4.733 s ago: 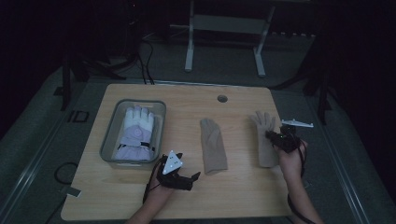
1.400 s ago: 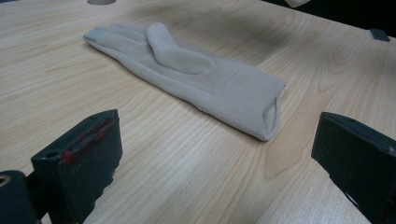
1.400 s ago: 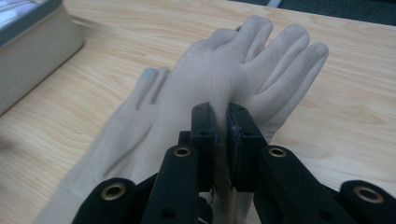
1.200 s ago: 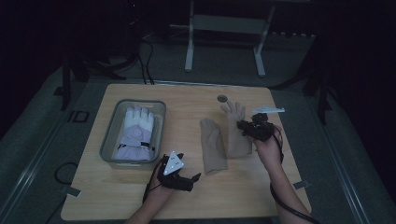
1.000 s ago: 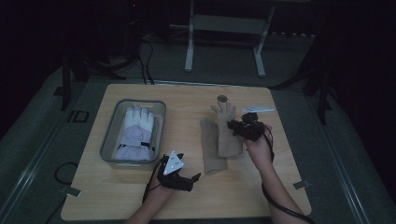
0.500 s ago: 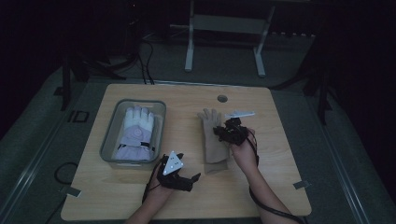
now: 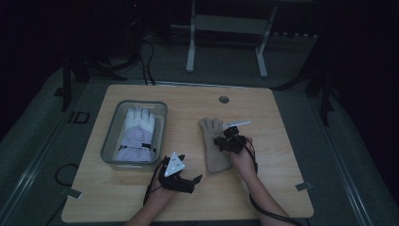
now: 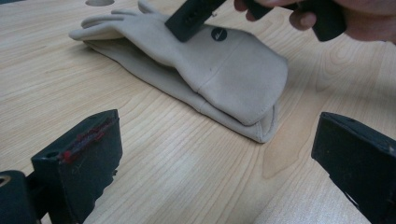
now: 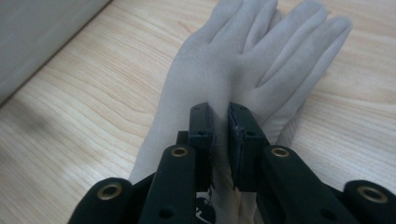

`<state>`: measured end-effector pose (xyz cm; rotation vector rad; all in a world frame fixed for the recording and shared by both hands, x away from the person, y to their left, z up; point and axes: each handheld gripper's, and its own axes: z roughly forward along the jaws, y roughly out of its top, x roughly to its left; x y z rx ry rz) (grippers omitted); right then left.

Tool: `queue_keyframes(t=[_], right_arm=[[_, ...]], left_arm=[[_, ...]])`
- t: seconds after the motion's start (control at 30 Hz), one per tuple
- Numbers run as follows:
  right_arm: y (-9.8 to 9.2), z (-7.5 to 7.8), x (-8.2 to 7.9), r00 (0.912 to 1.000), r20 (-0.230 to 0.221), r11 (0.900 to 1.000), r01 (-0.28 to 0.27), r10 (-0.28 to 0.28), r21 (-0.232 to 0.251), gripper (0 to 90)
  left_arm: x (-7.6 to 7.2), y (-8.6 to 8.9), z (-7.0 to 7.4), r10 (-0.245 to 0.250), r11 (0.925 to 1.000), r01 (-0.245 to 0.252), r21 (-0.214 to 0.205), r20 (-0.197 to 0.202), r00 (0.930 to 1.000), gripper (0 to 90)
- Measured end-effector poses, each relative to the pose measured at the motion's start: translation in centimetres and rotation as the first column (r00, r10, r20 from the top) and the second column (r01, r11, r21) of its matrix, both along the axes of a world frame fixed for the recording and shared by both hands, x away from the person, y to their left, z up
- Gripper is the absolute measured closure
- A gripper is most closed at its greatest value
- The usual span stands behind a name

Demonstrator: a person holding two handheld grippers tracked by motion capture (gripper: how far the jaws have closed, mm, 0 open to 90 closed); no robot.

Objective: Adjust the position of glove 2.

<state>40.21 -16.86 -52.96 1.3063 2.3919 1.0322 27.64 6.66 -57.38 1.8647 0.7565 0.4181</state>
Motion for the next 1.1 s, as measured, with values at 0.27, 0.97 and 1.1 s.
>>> queue_keyframes(t=[0.27, 0.97, 1.1], right_arm=[[0.1, -1.1, 0.0, 0.9997, -0.015, 0.9997, -0.019, 0.019, -0.012, 71.0], [-3.3, 2.6, 1.8, 0.9978, 0.064, 0.9998, -0.019, 0.019, 0.008, 44.5], [-3.6, 2.7, 2.5, 0.9987, 0.050, 0.9995, -0.013, 0.012, 0.030, 44.4]], left_arm=[[0.0, -0.2, 0.0, -0.006, 1.0000, 0.006, -0.005, -0.010, 0.9999, 2.1], [0.9, -2.5, 0.9, -0.102, 0.9948, 0.102, -0.006, -0.077, 0.9918, 2.2], [1.3, -3.4, 1.2, -0.132, 0.9904, 0.135, 0.031, -0.079, 0.9881, 2.2]])
